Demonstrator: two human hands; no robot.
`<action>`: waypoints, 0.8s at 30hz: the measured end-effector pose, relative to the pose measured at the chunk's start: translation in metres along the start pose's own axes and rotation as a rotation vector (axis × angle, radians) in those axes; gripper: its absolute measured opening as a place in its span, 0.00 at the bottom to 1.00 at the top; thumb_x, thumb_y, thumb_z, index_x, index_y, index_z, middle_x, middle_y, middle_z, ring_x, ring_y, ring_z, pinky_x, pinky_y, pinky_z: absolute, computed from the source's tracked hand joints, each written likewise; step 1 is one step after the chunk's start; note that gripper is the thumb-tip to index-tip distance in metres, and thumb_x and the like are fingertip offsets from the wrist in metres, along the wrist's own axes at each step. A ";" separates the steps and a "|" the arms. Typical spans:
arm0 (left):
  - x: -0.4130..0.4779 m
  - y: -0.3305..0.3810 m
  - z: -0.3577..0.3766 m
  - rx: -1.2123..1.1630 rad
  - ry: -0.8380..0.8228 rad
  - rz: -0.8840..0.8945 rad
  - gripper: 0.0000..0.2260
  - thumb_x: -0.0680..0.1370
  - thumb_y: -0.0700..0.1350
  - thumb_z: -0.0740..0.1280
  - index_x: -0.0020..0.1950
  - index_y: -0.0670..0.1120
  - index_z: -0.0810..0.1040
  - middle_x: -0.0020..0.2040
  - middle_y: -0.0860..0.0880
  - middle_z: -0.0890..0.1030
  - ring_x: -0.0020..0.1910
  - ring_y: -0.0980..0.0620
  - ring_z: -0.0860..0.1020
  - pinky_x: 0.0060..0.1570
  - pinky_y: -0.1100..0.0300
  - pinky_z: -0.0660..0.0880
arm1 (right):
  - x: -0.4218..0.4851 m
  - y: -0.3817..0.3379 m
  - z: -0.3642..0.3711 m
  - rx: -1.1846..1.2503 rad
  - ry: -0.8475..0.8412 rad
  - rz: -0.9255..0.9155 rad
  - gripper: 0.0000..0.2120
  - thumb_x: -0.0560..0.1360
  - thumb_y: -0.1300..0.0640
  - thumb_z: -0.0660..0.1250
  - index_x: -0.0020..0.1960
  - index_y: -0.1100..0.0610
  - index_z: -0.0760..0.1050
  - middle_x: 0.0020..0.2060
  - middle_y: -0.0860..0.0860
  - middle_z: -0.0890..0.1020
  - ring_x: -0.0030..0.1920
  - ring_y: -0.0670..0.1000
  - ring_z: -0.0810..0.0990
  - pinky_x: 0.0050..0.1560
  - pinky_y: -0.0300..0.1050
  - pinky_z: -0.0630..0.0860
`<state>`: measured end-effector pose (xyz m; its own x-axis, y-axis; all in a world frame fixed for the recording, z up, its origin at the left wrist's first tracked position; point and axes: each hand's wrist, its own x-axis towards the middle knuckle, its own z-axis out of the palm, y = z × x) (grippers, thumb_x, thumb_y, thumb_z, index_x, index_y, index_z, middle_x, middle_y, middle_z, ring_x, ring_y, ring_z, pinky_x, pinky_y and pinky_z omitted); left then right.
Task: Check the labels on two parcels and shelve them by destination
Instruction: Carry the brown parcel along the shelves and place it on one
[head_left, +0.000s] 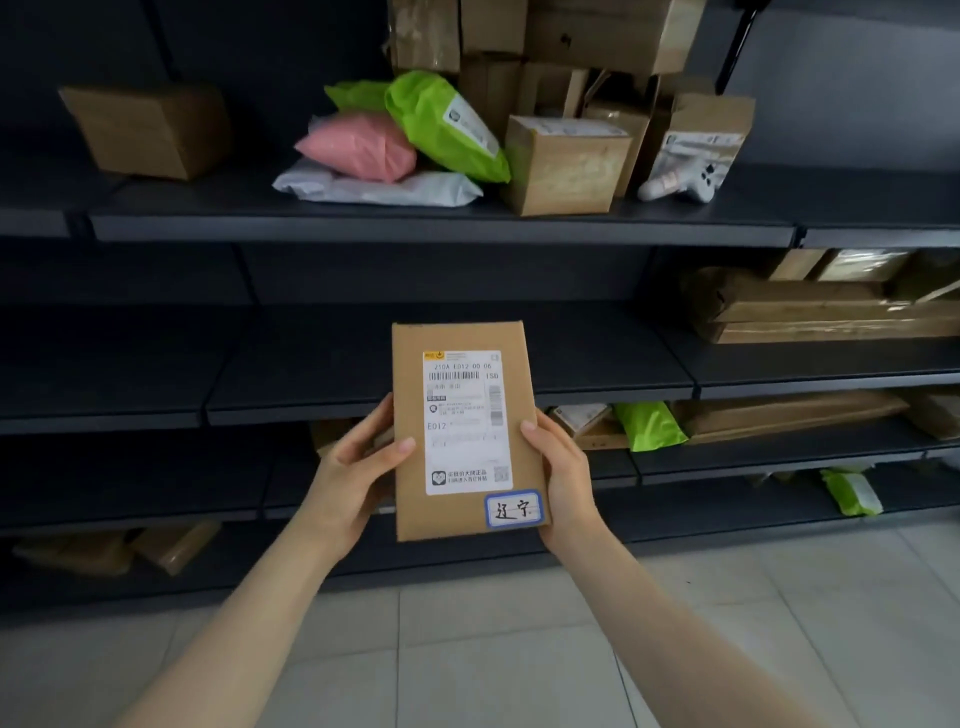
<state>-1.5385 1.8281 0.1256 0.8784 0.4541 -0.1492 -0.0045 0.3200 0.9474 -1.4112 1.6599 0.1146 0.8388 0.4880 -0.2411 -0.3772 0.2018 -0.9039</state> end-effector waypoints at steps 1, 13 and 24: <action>-0.001 -0.009 -0.002 -0.010 0.016 -0.023 0.44 0.56 0.55 0.81 0.71 0.58 0.71 0.62 0.50 0.82 0.62 0.45 0.79 0.50 0.50 0.77 | 0.000 0.008 -0.004 0.000 0.002 0.026 0.18 0.76 0.57 0.69 0.65 0.57 0.76 0.52 0.56 0.87 0.49 0.56 0.86 0.47 0.50 0.82; 0.037 -0.019 0.015 -0.020 0.161 -0.118 0.22 0.66 0.49 0.73 0.60 0.57 0.78 0.60 0.50 0.82 0.61 0.46 0.77 0.50 0.42 0.77 | 0.047 0.016 -0.022 0.045 0.086 0.158 0.24 0.73 0.54 0.73 0.66 0.58 0.74 0.55 0.58 0.85 0.54 0.60 0.85 0.45 0.49 0.83; 0.162 -0.022 0.068 -0.033 0.209 -0.142 0.21 0.66 0.52 0.73 0.58 0.51 0.78 0.53 0.48 0.83 0.53 0.46 0.80 0.41 0.49 0.75 | 0.178 -0.032 -0.068 -0.024 0.083 0.187 0.22 0.72 0.52 0.74 0.63 0.55 0.75 0.55 0.58 0.85 0.52 0.59 0.85 0.52 0.56 0.83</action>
<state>-1.3638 1.8383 0.1002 0.7533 0.5638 -0.3387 0.0930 0.4185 0.9035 -1.2231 1.6827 0.0767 0.7850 0.4433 -0.4328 -0.5207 0.0937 -0.8485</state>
